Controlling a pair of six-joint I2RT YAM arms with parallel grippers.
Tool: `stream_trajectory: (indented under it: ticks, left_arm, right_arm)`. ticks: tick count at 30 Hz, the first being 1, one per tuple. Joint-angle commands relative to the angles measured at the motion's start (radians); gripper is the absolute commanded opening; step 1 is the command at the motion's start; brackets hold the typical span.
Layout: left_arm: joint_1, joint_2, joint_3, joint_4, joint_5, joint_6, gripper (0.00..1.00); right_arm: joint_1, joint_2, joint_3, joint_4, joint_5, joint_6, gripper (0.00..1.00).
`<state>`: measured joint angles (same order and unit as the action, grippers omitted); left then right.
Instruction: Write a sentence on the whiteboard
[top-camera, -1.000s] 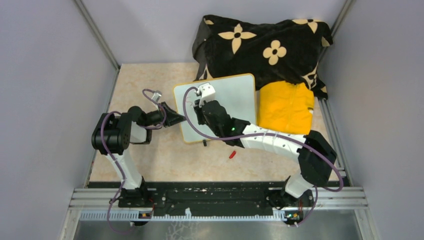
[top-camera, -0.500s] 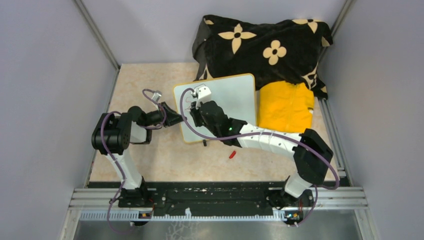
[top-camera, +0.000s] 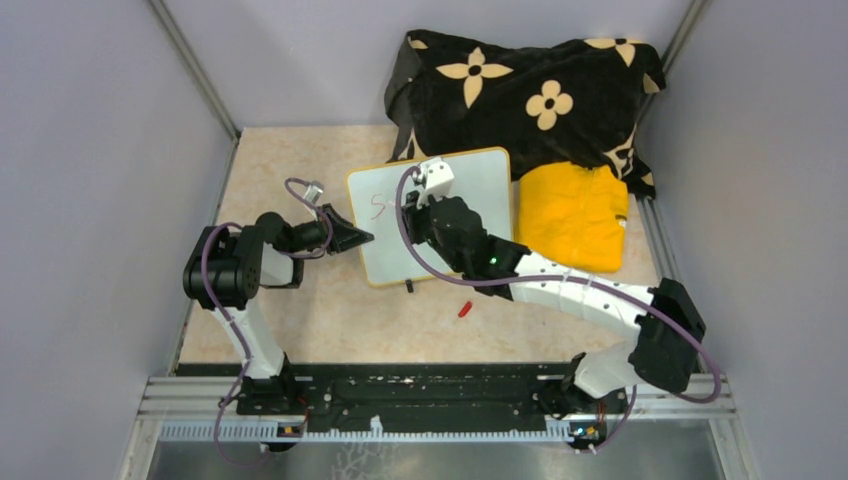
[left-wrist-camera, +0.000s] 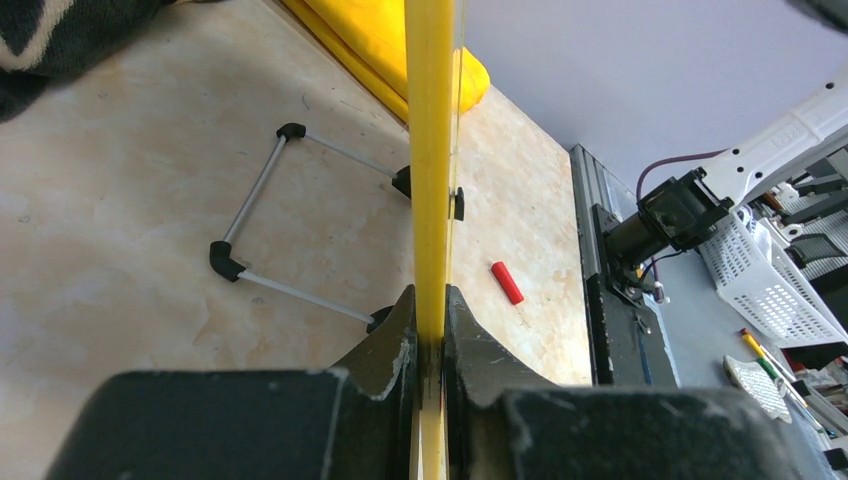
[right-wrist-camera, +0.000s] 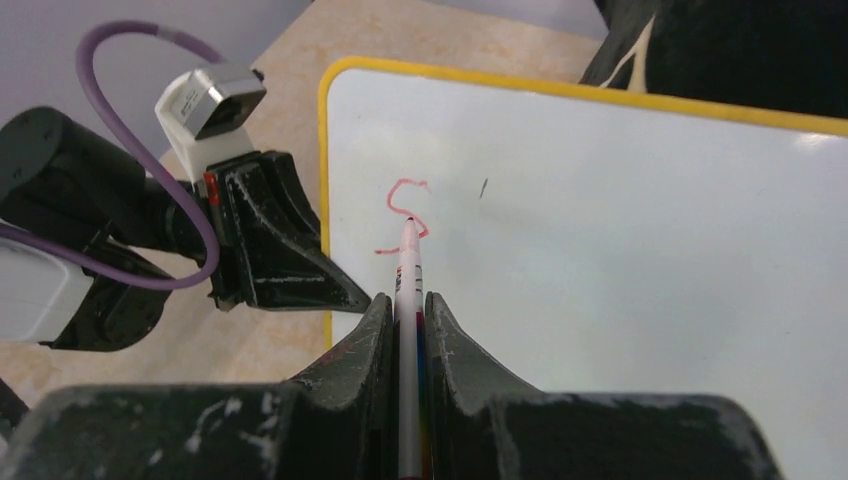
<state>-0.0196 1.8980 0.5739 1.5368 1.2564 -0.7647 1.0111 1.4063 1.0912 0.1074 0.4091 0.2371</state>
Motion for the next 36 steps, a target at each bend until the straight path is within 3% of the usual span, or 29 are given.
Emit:
stream_trajectory:
  ticks: [1,14,36]
  left_arm:
    - [-0.002,0.009,0.007,-0.011,0.003,0.058,0.00]
    - [-0.002,0.009,0.008,-0.012,0.003,0.058,0.00]
    - [-0.003,0.009,0.010,-0.017,0.004,0.060,0.00]
  right_arm:
    - [-0.036,-0.047,0.000,0.043,0.030,-0.029,0.00]
    - [-0.046,0.016,0.027,0.090,-0.047,-0.021,0.00]
    - [-0.046,0.100,0.076,0.041,0.014,-0.004,0.00]
